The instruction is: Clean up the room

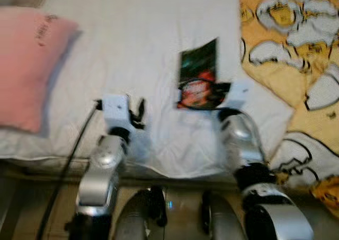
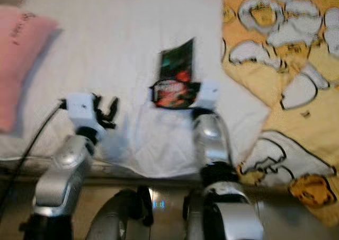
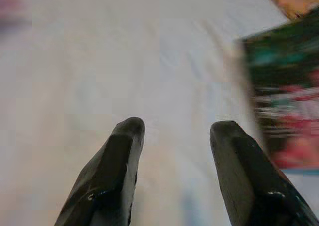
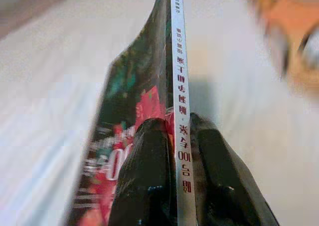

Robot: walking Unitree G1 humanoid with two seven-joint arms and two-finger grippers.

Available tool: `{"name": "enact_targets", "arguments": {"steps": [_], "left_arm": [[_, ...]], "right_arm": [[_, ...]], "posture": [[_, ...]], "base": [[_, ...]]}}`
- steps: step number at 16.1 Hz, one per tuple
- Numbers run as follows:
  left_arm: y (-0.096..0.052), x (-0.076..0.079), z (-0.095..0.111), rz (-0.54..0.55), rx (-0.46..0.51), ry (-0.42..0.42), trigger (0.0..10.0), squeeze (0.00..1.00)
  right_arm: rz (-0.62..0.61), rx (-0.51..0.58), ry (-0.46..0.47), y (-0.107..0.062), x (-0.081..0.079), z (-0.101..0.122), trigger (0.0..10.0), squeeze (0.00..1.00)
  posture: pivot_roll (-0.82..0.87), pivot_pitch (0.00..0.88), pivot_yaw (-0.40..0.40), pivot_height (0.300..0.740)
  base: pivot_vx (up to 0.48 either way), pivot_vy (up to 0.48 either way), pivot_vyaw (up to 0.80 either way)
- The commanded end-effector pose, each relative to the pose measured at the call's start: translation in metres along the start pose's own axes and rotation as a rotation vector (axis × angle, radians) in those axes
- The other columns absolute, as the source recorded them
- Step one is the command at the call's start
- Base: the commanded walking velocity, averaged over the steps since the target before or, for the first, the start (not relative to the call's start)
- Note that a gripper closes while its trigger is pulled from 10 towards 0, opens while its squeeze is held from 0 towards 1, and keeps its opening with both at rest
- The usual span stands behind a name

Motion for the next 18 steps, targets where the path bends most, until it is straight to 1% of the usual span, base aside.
{"name": "enact_targets", "arguments": {"steps": [1, 2, 3, 4, 5, 6, 7, 8, 10, 11, 13, 14, 15, 16, 18], "left_arm": [[0.001, 0.000, -0.004, 0.026, -0.003, 0.030, 10.0, 0.00], [0.002, -0.001, -0.003, 0.028, 0.010, 0.037, 10.0, 0.00], [0.006, -0.003, -0.002, 0.025, 0.028, 0.054, 10.0, 0.00], [0.015, -0.007, 0.006, 0.019, 0.068, 0.064, 10.0, 0.00], [0.020, -0.008, 0.009, 0.011, 0.082, 0.070, 10.0, 0.00], [0.028, -0.009, 0.016, 0.008, 0.111, 0.072, 10.0, 0.00], [0.030, -0.010, 0.019, 0.012, 0.124, 0.047, 10.0, 0.00], [0.029, -0.010, 0.016, 0.033, 0.120, 0.033, 10.0, 0.00], [0.021, -0.006, -0.006, 0.067, 0.062, -0.016, 10.0, 0.00], [0.018, -0.004, -0.015, 0.068, 0.037, -0.023, 10.0, 0.00], [0.016, -0.003, -0.023, 0.071, 0.014, 0.006, 10.0, 0.00], [0.014, 0.001, -0.030, 0.041, 0.000, 0.006, 10.0, 0.00], [0.014, 0.002, -0.032, 0.033, -0.008, -0.001, 10.0, 0.00], [0.016, 0.000, -0.031, 0.035, -0.004, 0.014, 10.0, 0.00], [0.020, -0.004, -0.030, 0.053, -0.003, 0.003, 10.0, 0.00]], "right_arm": [[0.006, 0.094, -0.056, -0.007, 0.001, 0.021, 0.0, 0.00], [-0.007, 0.102, -0.068, -0.011, 0.005, 0.022, 0.0, 0.00], [-0.034, 0.115, -0.098, -0.018, 0.012, 0.023, 0.0, 0.00], [-0.061, 0.128, -0.152, -0.030, 0.018, 0.022, 0.0, 0.00], [-0.070, 0.128, -0.176, -0.034, 0.019, 0.021, 0.0, 0.00], [-0.096, 0.128, -0.220, -0.045, 0.022, 0.018, 0.0, 0.00], [-0.122, 0.125, -0.264, -0.057, 0.027, 0.017, 0.0, 0.00], [-0.134, 0.115, -0.286, -0.065, 0.031, 0.014, 0.0, 0.00], [-0.188, 0.062, -0.325, -0.091, 0.049, 0.003, 0.0, 0.00], [-0.190, 0.045, -0.339, -0.099, 0.051, -0.001, 0.0, 0.00], [-0.192, 0.026, -0.341, -0.105, 0.052, -0.006, 0.0, 0.00], [-0.193, 0.015, -0.333, -0.107, 0.051, -0.010, 0.0, 0.00], [-0.203, 0.007, -0.331, -0.108, 0.053, -0.011, 0.0, 0.00], [-0.208, 0.002, -0.328, -0.108, 0.055, -0.012, 0.0, 0.00], [-0.203, 0.004, -0.330, -0.106, 0.055, -0.011, 0.0, 0.00]], "posture": [[-0.10, 0.041, 0.045, 0.703], [-0.10, 0.015, 0.050, 0.703], [-0.11, 0.000, 0.059, 0.703], [-0.11, 0.000, 0.063, 0.703], [-0.12, 0.000, 0.071, 0.703], [-0.13, 0.000, 0.077, 0.703], [-0.15, 0.000, 0.084, 0.703], [-0.15, 0.000, 0.086, 0.703], [-0.17, 0.000, 0.084, 0.703], [-0.18, 0.000, 0.084, 0.703], [-0.19, 0.000, 0.088, 0.703], [-0.19, 0.000, 0.095, 0.703], [-0.19, 0.000, 0.096, 0.703], [-0.19, 0.000, 0.099, 0.703], [-0.19, 0.000, 0.102, 0.703]], "base": [[0.000, 0.000, 0.00], [0.000, 0.000, 0.00], [0.000, 0.000, 0.00], [0.000, 0.000, 0.00], [0.000, 0.000, 0.00], [0.000, 0.000, 0.00], [0.000, 0.480, 0.00], [0.000, 0.480, 0.00], [0.000, 0.480, 0.00], [0.000, 0.480, 0.00], [0.000, 0.478, 0.00], [0.000, 0.465, 0.00], [0.000, 0.465, 0.00], [0.000, 0.465, 0.00], [0.000, 0.467, 0.00]]}}
Point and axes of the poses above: a point about 5 cm out from each wrist's last joint towards the gripper, its own y axis pointing out of the wrist towards the gripper, its own z axis along the axis of the wrist's last joint, x = y × z, the point moved 5 cm from there along y, pointing out of the wrist towards the gripper, and after that the axes turned 12 degrees about y, right-handed, at the moved point
